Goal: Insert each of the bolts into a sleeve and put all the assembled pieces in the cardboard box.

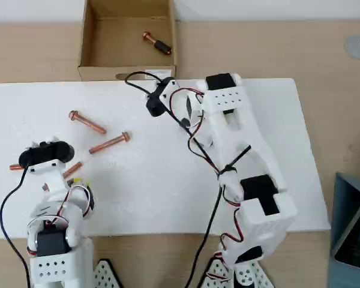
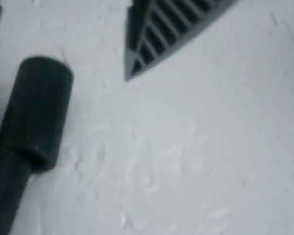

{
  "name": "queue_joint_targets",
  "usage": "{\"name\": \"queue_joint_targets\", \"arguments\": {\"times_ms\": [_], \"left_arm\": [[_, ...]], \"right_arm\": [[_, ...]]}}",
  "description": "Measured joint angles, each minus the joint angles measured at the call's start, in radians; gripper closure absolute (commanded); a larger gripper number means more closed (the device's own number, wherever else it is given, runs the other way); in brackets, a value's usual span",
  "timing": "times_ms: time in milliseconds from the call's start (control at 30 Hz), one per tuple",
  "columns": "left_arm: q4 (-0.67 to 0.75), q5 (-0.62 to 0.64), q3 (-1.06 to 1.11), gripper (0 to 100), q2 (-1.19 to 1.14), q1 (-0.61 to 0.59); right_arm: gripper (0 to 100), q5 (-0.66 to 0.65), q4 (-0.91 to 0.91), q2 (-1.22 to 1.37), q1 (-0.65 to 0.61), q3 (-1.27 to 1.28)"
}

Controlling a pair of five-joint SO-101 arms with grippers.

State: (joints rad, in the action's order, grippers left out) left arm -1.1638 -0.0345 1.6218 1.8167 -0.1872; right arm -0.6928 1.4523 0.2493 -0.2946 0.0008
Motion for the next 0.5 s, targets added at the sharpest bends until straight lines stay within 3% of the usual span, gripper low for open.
{"name": "queue_joint_targets", "arguments": {"times_ms": [500], "left_arm": [[0.000,0.000,0.000,100,0.000,0.000]], "right_arm": [[79.2,0.000,-0.095,0.127,0.043,0.000]]}}
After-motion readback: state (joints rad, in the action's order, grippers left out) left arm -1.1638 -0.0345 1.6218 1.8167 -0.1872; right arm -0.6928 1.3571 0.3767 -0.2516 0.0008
